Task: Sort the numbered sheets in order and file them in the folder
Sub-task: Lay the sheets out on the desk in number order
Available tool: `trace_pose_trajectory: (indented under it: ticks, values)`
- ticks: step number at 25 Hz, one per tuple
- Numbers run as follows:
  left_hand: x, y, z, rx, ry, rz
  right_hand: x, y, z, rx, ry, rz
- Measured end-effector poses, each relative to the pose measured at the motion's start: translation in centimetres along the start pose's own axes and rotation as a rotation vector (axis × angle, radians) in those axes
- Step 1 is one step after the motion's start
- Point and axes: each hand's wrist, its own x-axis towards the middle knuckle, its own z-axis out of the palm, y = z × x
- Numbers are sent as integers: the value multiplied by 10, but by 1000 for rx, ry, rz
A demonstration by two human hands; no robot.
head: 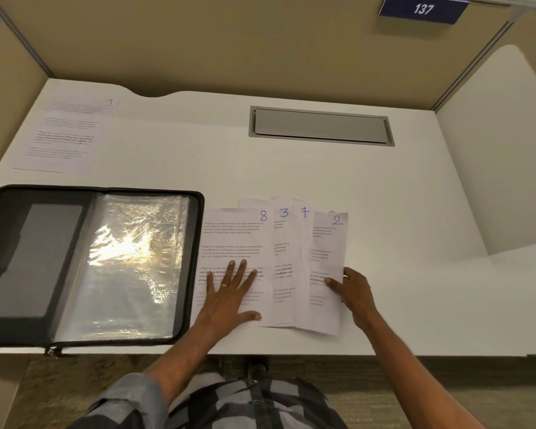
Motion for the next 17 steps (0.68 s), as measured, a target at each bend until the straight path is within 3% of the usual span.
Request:
trace_pose_trajectory:
  ticks: [3,10,13,17]
  values:
    - [-1,-10,9,-44,48,27,1,8,-29,80,86,-4]
    - [1,6,0,-86,58,-13,-6,11,-126,287,86,4]
    - [3,50,-20,-458,170,-15,-14,-1,-159,322,100,-8]
    - [29,135,-66,-1171,-18,-88,-27,-22,-171,353,50,-53]
